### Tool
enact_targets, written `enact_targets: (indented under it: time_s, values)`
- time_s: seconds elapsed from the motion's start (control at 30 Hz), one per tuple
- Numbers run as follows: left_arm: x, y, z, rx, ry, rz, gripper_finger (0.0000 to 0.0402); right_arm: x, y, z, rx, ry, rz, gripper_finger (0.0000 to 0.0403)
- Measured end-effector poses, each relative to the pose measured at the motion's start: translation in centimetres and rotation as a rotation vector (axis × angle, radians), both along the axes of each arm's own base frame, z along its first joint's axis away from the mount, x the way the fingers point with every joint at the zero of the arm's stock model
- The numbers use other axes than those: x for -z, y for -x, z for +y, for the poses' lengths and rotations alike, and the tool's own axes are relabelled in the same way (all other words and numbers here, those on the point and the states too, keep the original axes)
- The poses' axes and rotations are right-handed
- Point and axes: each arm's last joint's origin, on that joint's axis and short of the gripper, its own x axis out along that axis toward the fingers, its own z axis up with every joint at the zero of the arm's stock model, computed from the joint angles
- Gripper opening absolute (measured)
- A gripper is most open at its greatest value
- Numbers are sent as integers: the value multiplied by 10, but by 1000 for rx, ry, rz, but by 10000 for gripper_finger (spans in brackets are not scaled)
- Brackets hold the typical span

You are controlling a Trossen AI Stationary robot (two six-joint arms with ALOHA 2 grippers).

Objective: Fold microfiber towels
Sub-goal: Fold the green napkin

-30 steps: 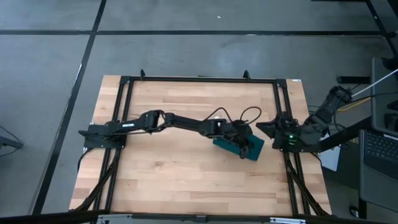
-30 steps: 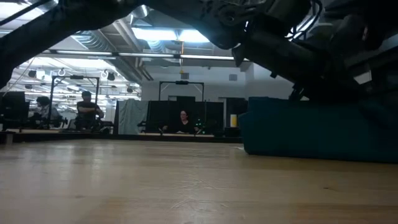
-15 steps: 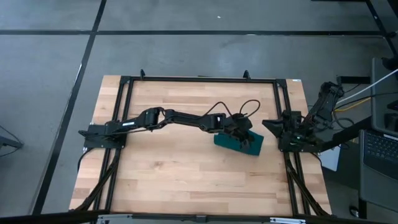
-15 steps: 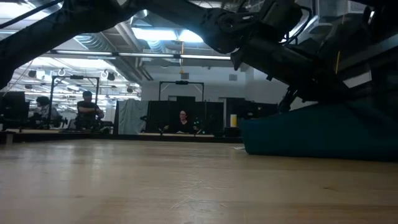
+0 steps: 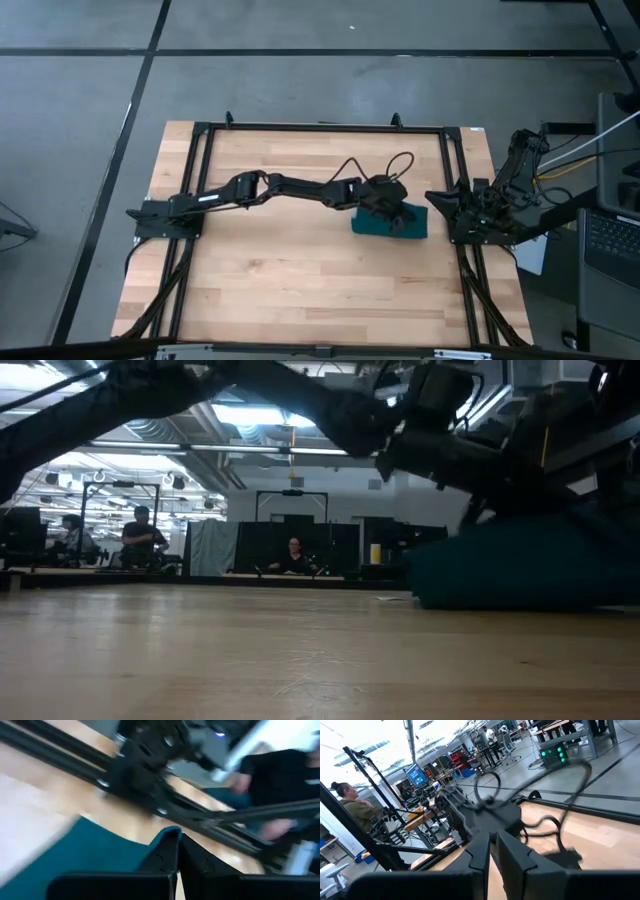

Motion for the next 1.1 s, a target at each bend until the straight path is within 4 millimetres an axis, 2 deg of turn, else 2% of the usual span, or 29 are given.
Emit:
enact_targets:
  time_s: [0.13, 0.3, 0.47, 0.57, 0.63, 0.7, 0.8, 0.83, 0.93, 1.0, 1.1]
  values:
    - [21, -6, 11, 130, 118, -102, 6, -1, 0, 0, 0, 2, -2, 36]
    - [5, -7, 28, 101, 86, -227, 42, -3, 0, 1, -26, -12, -12, 38]
    - [7, -1, 66, 75, 84, -214, 68, -2, -2, 4, -30, 2, -6, 33]
    - [8, 6, 81, 45, 82, -82, 70, -2, -3, 5, -34, -1, -6, 31]
    - [6, 7, 80, 69, 17, -76, 65, -2, -3, 5, -48, -4, -8, 31]
    - [-4, 7, 74, 121, -25, -112, 58, -2, -3, 6, -58, -7, -9, 31]
    - [-29, 24, 60, 190, -73, 74, 43, -4, -3, 6, -72, -13, -15, 31]
    - [-32, 29, 53, 196, -120, 150, 37, -6, -2, 7, -79, -6, -15, 31]
    - [-18, 37, 29, 219, -257, 326, 23, -13, 0, 8, -84, 34, -9, 31]
    - [-12, 37, 16, 206, -322, 374, 16, -18, 1, 9, -75, 73, 3, 31]
    - [-14, 38, 15, 196, -338, 372, 8, -30, 3, 11, -72, 116, 10, 31]
